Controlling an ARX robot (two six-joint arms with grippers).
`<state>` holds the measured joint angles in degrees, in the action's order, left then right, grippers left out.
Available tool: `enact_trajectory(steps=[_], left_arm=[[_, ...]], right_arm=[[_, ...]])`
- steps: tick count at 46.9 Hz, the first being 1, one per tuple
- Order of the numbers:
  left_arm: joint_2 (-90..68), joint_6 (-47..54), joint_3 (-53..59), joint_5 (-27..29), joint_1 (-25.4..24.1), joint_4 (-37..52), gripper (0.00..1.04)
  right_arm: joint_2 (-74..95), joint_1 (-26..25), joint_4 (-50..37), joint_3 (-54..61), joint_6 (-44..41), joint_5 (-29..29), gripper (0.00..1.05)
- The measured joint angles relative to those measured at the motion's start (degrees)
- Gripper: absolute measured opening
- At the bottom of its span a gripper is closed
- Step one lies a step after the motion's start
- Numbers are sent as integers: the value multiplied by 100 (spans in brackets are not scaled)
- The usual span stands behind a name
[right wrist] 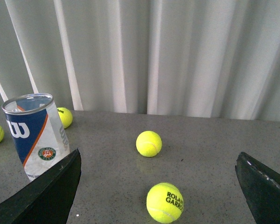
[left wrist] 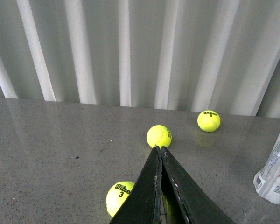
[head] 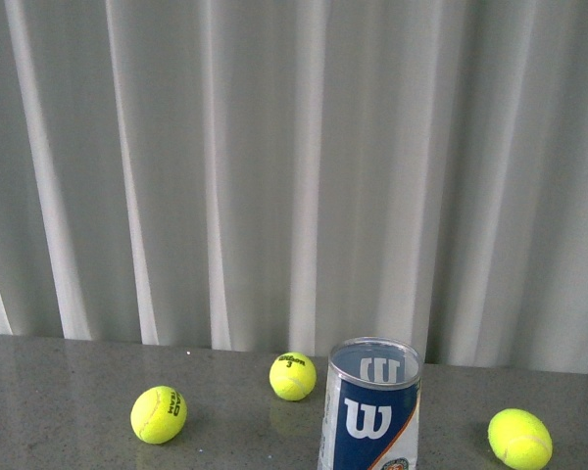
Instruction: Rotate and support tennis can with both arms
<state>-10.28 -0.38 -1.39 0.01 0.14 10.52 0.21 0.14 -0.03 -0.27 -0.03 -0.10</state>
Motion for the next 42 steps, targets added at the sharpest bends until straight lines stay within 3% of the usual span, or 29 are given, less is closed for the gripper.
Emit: enact_trajectory(steps=[6, 17, 36, 42], left_arm=[[800, 4, -2, 0, 0, -988, 4], [1005, 2, -2, 0, 0, -1049, 6], [1008, 7, -2, 0, 0, -1049, 97], [1008, 13, -2, 2, 0, -1049, 98]], right_arm=[[0, 0, 0, 0, 2, 0, 98], [0, 0, 0, 0, 0, 0, 98], [0, 0, 0, 0, 2, 0, 98], [0, 0, 0, 0, 2, 0, 98]])
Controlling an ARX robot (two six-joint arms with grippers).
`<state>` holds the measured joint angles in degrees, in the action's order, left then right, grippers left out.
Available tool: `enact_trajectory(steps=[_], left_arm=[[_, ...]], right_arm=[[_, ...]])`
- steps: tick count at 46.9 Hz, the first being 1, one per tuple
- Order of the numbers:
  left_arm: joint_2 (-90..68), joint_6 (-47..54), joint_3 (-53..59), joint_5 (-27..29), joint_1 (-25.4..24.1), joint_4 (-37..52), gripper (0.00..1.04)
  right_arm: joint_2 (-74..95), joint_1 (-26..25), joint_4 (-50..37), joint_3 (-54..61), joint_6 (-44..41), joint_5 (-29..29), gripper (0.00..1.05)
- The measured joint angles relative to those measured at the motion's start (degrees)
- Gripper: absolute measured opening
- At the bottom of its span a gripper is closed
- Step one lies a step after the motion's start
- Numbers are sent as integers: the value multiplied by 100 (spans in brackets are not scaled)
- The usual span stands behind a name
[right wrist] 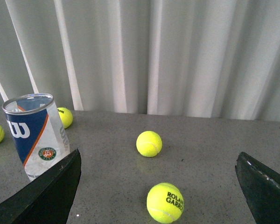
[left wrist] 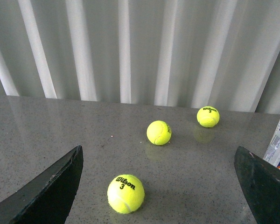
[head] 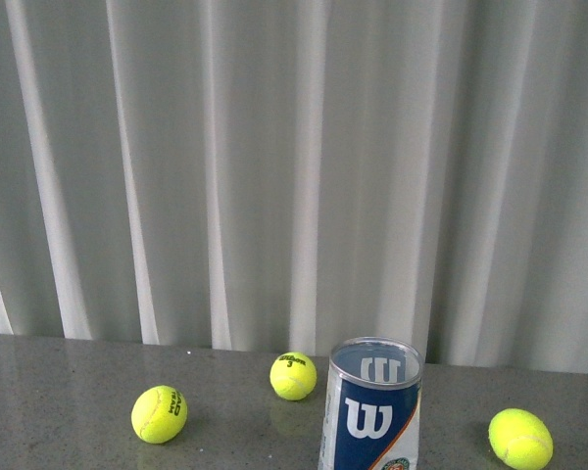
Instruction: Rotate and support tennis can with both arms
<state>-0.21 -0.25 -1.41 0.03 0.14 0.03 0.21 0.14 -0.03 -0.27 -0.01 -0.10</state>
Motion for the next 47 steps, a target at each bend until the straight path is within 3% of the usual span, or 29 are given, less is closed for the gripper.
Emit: enact_trajectory(steps=[47], left_arm=[[0, 0, 0, 0, 0, 0, 98]], right_arm=[[0, 0, 0, 0, 0, 0, 98]])
